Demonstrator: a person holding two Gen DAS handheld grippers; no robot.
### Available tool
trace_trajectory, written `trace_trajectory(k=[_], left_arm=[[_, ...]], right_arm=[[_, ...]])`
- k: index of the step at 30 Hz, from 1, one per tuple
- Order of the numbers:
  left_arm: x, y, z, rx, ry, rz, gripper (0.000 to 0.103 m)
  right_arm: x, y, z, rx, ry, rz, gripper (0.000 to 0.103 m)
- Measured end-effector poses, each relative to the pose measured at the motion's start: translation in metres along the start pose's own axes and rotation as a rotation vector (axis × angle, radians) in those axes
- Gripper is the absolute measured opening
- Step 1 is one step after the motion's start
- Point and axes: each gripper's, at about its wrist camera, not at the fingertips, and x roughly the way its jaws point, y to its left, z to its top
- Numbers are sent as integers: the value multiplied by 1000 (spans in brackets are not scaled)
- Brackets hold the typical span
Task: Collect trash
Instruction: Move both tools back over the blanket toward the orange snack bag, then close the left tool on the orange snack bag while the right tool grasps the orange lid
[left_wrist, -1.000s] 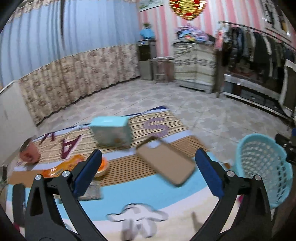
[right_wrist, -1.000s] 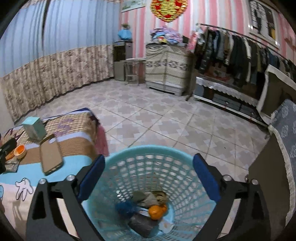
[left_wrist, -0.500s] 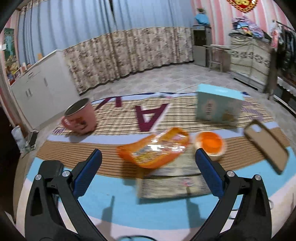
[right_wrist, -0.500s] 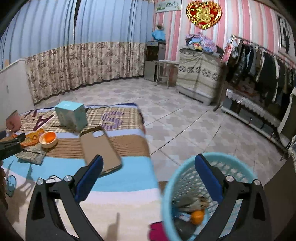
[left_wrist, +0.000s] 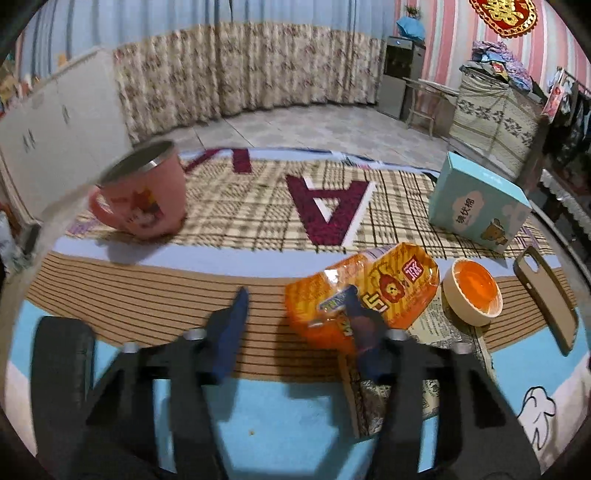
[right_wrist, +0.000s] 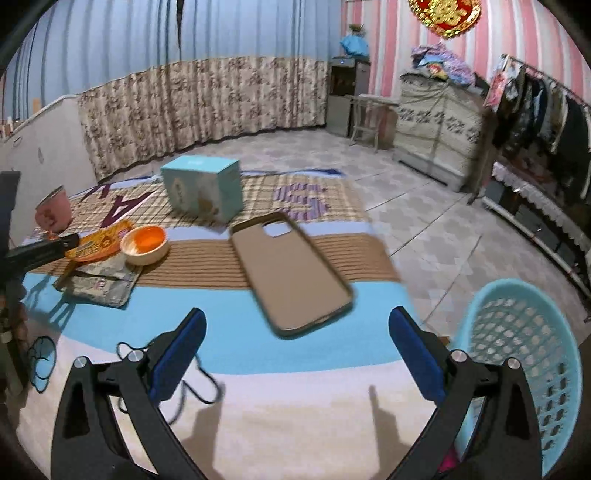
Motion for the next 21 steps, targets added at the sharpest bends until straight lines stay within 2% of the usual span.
trace_trajectory(k=[2, 5, 12, 17, 21], left_arm=[[2, 3, 0, -11, 5, -21, 25], [-1, 5, 1, -14, -8, -31, 16], [-21, 18, 7, 3, -63, 6, 13], [-32, 38, 11, -24, -84, 32, 12], [-34, 49, 11, -56, -84, 19, 12]], right_arm=[[4, 7, 5, -9, 3, 17, 97], [9, 29, 19, -49, -12, 60, 94], [29, 86, 50, -197, -1, 173, 61], [48, 123, 59, -299, 23, 198, 53], [66, 134, 62, -304, 64, 219, 45]])
